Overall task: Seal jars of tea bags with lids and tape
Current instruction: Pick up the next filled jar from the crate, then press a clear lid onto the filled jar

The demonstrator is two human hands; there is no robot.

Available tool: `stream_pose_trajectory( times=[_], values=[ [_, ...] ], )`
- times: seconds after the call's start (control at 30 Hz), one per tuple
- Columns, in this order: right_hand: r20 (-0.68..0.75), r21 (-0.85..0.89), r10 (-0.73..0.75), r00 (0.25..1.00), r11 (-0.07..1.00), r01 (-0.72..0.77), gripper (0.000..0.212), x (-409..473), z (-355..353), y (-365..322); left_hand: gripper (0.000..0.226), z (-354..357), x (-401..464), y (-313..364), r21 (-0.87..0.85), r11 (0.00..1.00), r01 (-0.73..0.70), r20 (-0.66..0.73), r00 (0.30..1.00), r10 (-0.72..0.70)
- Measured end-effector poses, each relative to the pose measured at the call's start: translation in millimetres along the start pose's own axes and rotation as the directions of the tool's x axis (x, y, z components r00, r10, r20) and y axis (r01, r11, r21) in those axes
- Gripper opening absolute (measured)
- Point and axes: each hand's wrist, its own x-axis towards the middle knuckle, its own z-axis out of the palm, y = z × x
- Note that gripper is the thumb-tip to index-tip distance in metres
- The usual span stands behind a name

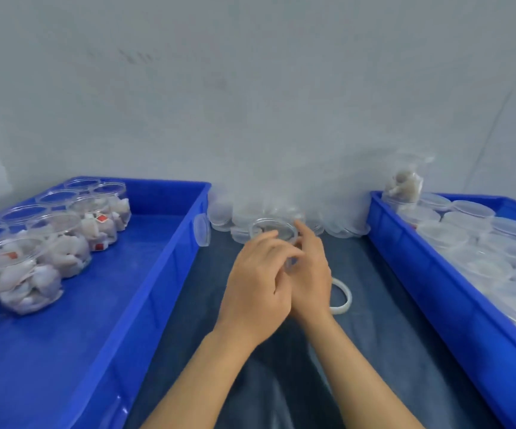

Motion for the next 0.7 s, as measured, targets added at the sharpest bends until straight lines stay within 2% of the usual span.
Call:
stream_pose_trajectory(
  times=[0.1,0.2,0.27,0.3,0.37,0.4,0.47,0.53,0.7],
  values=[
    [0.015,-0.046,0.061,0.998,0.997,-0.06,0.083,-3,5,21,0.037,25,-13,-23,-0.008,0.999,0.054,-0.206,0.977,-0.054],
    [-0.004,-0.062,0.067,0.998,0.996,-0.067,0.089,-3,7,36,0.038,38,-19,-39,-0.085,0.984,0.157,-0.287,0.942,-0.175],
    [0.016,-0.037,0.041,0.999,0.999,-0.04,0.091,0,5,42,0.045,43,-21,-45,-0.286,0.904,0.318,-0.211,0.899,-0.383],
    [0.051,-0.03,0.017,0.999,0.999,-0.015,0.091,1,4,44,0.05,44,-22,-48,-0.403,0.823,0.401,-0.119,0.868,-0.482],
    [0.159,-0.004,-0.034,0.987,0.999,0.035,0.088,5,-3,47,0.06,46,-23,-55,-0.547,0.668,0.505,0.063,0.82,-0.569],
    [0.216,0.015,-0.057,0.975,0.998,0.055,0.086,7,-8,49,0.064,47,-23,-58,-0.571,0.631,0.526,0.112,0.811,-0.575],
    [0.314,0.065,-0.099,0.944,0.994,0.083,0.076,14,-21,52,0.069,48,-23,-63,-0.55,0.632,0.547,0.134,0.804,-0.579],
    [0.354,0.155,-0.11,0.929,0.986,0.057,0.063,26,-34,55,0.073,51,-20,-63,-0.463,0.671,0.579,0.11,0.789,-0.605],
    [0.172,0.176,0.047,0.984,0.981,-0.077,0.035,75,-22,53,0.068,56,-19,-63,-0.367,0.713,0.597,0.026,0.773,-0.634]
  ],
)
